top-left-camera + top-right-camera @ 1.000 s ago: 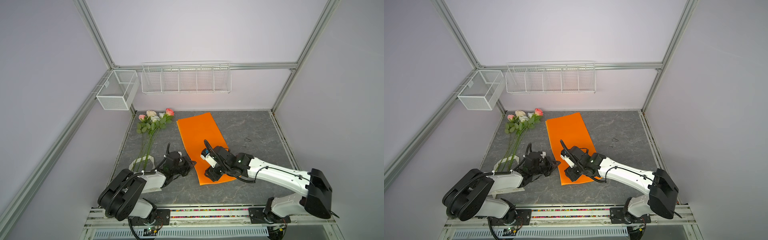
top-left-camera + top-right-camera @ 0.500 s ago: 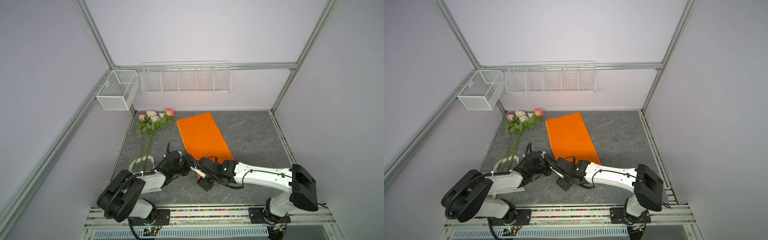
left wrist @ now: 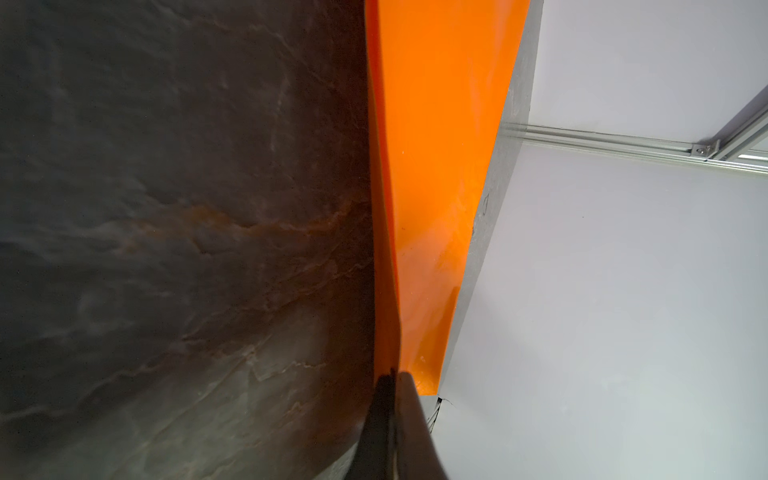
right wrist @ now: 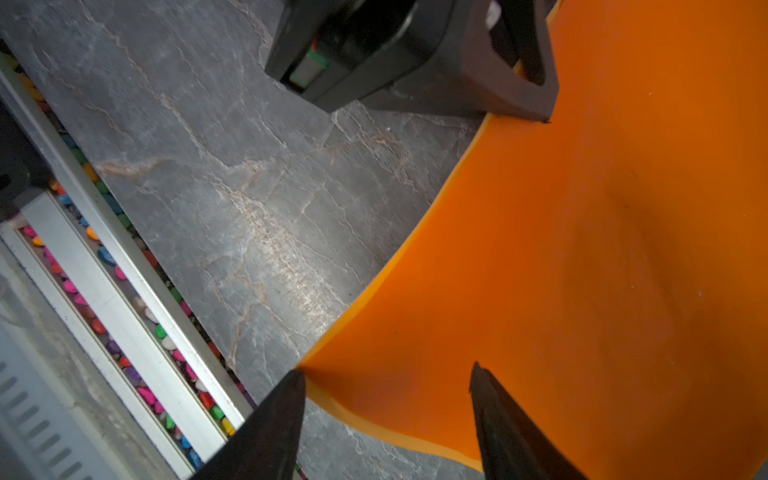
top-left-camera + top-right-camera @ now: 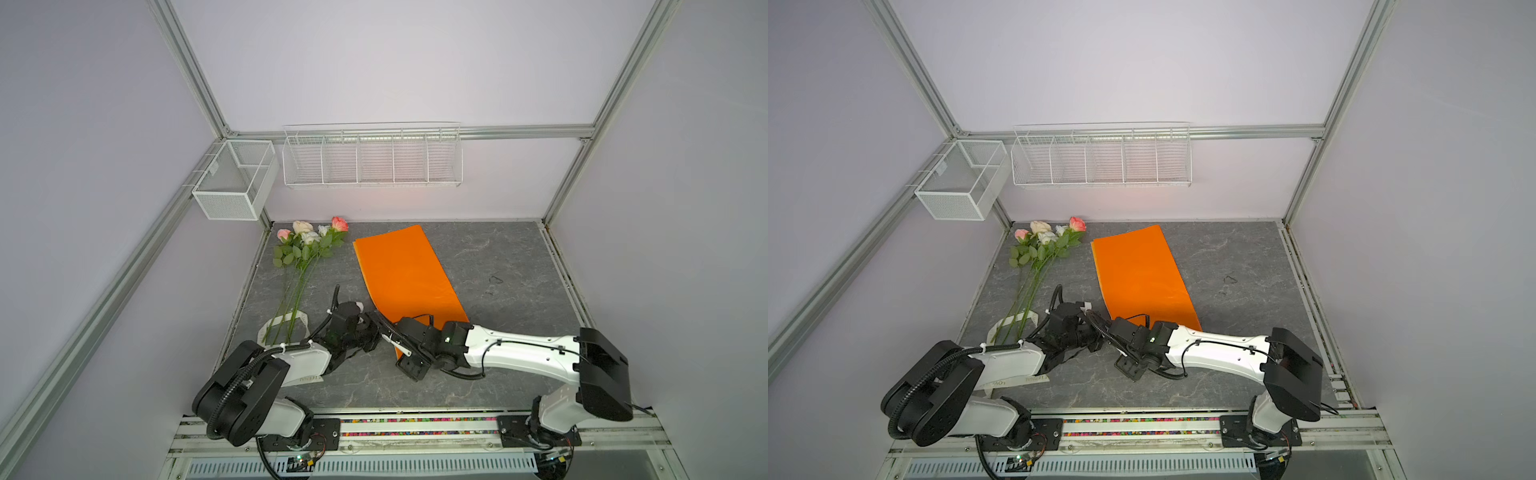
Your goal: Tie the bouquet of fake flowers
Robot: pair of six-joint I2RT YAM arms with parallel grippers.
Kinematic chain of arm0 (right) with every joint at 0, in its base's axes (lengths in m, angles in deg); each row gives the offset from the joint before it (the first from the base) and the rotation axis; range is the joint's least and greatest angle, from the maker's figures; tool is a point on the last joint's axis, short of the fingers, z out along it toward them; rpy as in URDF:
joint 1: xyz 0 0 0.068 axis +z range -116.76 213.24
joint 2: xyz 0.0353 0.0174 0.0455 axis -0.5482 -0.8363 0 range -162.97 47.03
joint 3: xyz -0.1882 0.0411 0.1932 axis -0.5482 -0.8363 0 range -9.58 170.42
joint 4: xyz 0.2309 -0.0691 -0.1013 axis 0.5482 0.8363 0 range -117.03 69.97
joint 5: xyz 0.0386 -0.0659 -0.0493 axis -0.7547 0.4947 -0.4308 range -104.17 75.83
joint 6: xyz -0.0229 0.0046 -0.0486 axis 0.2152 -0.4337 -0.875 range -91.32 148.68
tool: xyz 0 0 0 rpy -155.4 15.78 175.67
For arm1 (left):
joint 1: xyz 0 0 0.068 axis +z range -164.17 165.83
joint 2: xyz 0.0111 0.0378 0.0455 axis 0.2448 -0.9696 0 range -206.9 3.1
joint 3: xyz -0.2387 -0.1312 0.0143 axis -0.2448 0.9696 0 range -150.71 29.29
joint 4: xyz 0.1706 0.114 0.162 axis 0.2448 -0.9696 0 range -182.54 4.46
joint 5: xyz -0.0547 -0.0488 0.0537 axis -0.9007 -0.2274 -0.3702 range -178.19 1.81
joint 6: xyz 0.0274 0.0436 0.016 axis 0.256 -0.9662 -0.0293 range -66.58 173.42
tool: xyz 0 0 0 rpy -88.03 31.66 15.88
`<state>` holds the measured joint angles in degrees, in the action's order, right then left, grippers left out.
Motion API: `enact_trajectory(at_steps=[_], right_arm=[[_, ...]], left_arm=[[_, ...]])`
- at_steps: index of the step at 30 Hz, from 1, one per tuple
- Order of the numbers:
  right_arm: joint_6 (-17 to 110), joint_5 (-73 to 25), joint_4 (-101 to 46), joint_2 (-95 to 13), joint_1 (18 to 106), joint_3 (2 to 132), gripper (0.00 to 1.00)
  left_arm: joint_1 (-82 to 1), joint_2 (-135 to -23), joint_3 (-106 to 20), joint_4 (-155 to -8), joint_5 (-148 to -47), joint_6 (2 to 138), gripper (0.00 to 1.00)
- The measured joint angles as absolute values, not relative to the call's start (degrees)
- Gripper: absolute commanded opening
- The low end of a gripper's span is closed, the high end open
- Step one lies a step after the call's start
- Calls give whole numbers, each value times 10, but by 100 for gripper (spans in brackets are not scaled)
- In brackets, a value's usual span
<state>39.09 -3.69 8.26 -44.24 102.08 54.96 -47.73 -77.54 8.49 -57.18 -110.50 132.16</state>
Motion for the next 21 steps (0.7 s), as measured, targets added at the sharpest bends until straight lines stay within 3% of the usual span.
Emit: enact_trajectory(at_steps=[21], right_arm=[[374, -13, 81, -450, 1027, 550, 64]], left_arm=[[-477, -772, 85, -572, -1105, 1322, 0]])
